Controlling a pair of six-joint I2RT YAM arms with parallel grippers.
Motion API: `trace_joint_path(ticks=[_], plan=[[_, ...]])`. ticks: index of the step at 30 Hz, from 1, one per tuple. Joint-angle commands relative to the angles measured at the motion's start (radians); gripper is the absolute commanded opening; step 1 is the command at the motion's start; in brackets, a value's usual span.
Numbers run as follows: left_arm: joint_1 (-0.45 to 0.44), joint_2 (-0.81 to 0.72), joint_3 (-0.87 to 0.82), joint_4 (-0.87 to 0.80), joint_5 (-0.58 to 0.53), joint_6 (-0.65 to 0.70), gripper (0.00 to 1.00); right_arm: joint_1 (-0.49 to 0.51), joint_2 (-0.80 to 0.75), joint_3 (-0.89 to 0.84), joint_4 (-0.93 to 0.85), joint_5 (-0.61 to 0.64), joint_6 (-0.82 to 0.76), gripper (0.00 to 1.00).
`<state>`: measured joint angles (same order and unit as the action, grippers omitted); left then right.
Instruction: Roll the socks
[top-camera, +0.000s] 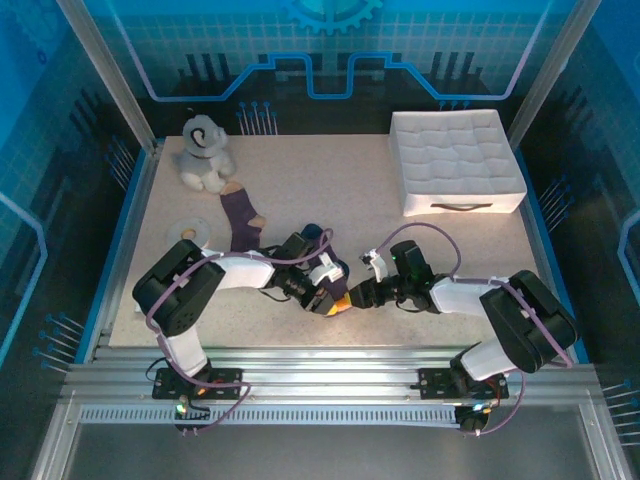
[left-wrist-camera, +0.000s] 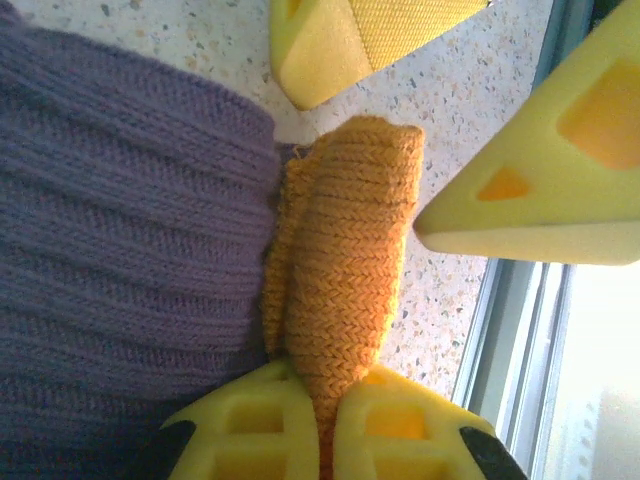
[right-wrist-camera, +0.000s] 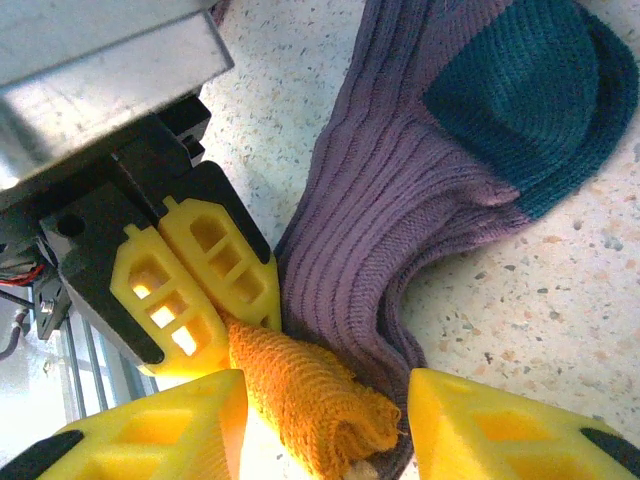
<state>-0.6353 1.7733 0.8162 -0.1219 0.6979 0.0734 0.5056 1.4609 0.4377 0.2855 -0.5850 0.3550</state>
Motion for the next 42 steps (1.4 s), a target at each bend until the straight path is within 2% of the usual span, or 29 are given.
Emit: trace_joint_path(ticks=[1, 7, 11, 16, 20, 23, 27, 34, 38, 42], plan=[[0.015, 0.038, -0.009, -0.069, -0.019, -0.026, 0.0, 0.013, 0.011, 0.006, -0.006, -0.025, -0.018, 0.46], [0.024, 0.05, -0.005, -0.055, -0.018, -0.037, 0.0, 0.022, 0.083, 0.046, -0.05, -0.035, -0.026, 0.44], [0.027, 0.054, -0.004, -0.048, -0.023, -0.043, 0.0, 0.026, 0.117, 0.077, -0.089, -0.031, -0.03, 0.38], [0.028, 0.05, -0.006, -0.047, -0.045, -0.036, 0.0, 0.038, 0.141, 0.122, -0.19, 0.018, -0.036, 0.11], [0.019, 0.004, -0.019, -0.046, -0.107, -0.017, 0.0, 0.062, 0.163, 0.162, -0.3, 0.09, -0.026, 0.01], [-0.008, -0.038, -0.018, -0.052, -0.186, -0.003, 0.1, 0.072, 0.19, 0.201, -0.387, 0.148, -0.01, 0.0], [-0.045, -0.101, -0.019, -0.048, -0.275, 0.032, 0.18, 0.08, 0.227, 0.266, -0.499, 0.209, -0.012, 0.0], [-0.073, -0.266, -0.094, 0.049, -0.348, 0.097, 0.25, 0.089, 0.266, 0.345, -0.622, 0.261, -0.046, 0.0], [-0.084, -0.347, -0.123, 0.05, -0.39, 0.15, 0.25, 0.09, 0.279, 0.372, -0.655, 0.268, -0.059, 0.0], [-0.154, -0.43, -0.173, 0.096, -0.462, 0.243, 0.26, 0.09, 0.294, 0.395, -0.675, 0.261, -0.07, 0.0]])
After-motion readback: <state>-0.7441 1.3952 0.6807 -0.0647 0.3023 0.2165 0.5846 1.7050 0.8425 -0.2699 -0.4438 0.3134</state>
